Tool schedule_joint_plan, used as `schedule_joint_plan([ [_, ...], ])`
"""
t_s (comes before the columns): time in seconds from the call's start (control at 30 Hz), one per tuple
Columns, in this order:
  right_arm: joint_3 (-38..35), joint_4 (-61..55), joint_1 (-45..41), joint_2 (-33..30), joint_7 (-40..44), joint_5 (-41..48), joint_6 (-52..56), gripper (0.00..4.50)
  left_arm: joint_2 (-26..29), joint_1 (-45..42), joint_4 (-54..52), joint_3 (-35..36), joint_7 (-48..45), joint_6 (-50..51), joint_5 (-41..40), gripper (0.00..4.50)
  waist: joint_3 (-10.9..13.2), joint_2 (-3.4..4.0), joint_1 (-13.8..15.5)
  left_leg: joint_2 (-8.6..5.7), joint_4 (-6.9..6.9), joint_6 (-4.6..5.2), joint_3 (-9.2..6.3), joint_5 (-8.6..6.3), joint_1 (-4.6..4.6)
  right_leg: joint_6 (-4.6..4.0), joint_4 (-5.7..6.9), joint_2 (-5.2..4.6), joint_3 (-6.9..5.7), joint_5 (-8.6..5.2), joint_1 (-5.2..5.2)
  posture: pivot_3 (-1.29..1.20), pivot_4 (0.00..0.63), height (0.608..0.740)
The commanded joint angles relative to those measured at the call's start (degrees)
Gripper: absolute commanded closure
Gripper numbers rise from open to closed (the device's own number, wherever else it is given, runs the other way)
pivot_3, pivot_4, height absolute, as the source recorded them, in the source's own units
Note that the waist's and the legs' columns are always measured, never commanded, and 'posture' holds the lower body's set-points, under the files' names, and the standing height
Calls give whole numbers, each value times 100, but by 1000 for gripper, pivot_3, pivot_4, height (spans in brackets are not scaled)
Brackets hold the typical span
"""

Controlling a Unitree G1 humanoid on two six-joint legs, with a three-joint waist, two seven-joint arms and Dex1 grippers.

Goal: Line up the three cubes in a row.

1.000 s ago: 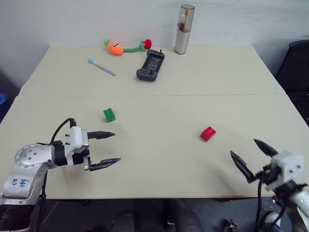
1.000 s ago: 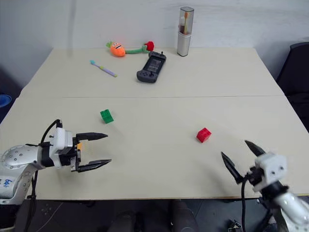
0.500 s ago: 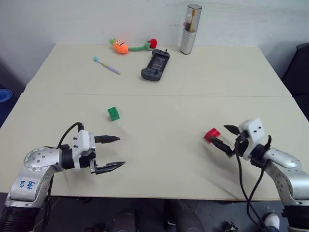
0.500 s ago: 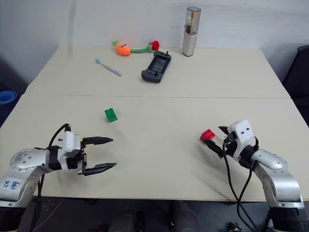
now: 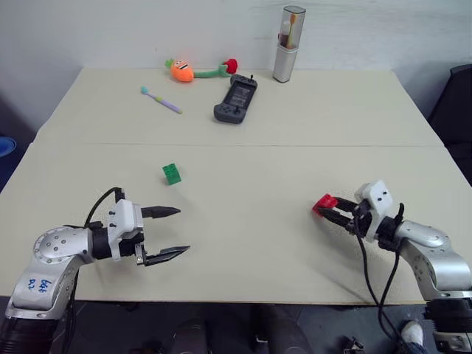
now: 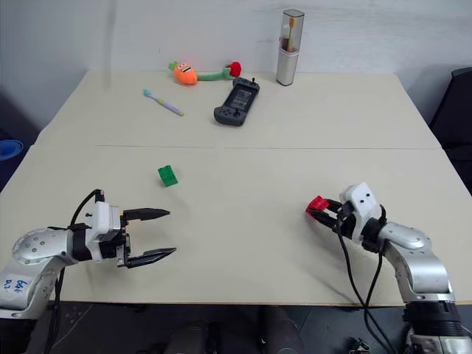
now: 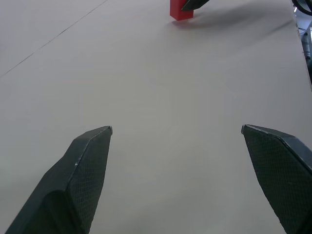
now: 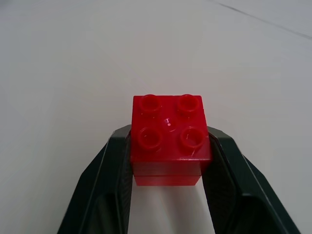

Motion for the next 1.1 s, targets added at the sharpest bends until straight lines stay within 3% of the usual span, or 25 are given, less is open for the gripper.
schedule_joint_plan([
  [0.03, 654, -5, -849, -63, 1021, -161, -475, 3008, 88, 66, -131, -10, -127, -48, 1, 0, 1, -2, -59, 1, -1, -1, 1, 0, 2, 0, 1, 1, 0, 0, 0, 0, 150, 740],
  [0.23, 1766, 1362, -2003, 411, 1902, -740, -658, 3008, 8, 76, -192, -76, -46, 7, -20, 0, 1, -3, -62, 7, 1, -16, -10, 9, -1, -2, 2, 2, -10, 0, 0, 0, 150, 740],
  [0.4, 1886, 2140, -2277, 705, 2195, -903, -1080, 3008, 58, 215, -327, 63, 38, 41, -61, 0, 1, -3, 7, 5, 38, -11, -6, 6, -27, -1, 0, -9, -10, 0, -6, 0, 150, 740],
  [0.6, 1827, 2065, -2240, 788, 2277, -877, -1200, 3008, 26, 385, -390, 275, 174, 14, -59, 0, 1, -3, 7, 8, 46, -10, -11, 3, -31, 2, 4, -10, -14, 2, -7, 0, 150, 740],
  [0.63, 1774, 2031, -2239, 795, 2294, -828, -1269, 2278, 13, 407, -391, 325, 211, -1, -64, 0, 1, -3, 5, 8, 46, -10, -11, 3, -30, 2, 4, -10, -15, 2, -7, 0, 150, 740],
  [0.77, 1392, 1506, -2094, 670, 2446, -460, -1585, 947, 16, 652, -552, 845, 371, 137, -334, 0, 2, -1, 7, 8, 45, -10, -11, 3, -35, 2, 4, -11, -15, 2, -11, 0, 150, 740],
  [0.87, 962, 838, -1690, 376, 2504, -83, -1551, 27, 98, 997, -716, 1717, 517, 504, -738, 0, 2, -1, 31, 9, 46, -8, -16, 1, -41, 2, -2, -12, -20, 2, -12, 0, 150, 740],
  [1.0, 341, 230, -1190, 365, 2037, 451, -1201, 27, 174, 1444, -798, 2596, 611, 914, -1040, 0, 2, -2, 34, 8, 46, 7, -21, -13, -40, 2, -5, -14, -22, 2, -8, 0, 150, 740],
  [1.1, -525, -124, -411, 886, 1789, 1305, -1626, 27, 108, 1785, -36, 3555, 740, 893, -963, 0, -2, -7, 32, 12, 39, 7, -27, -20, -34, -1, -6, -10, -27, 0, -4, 0, 150, 740],
])
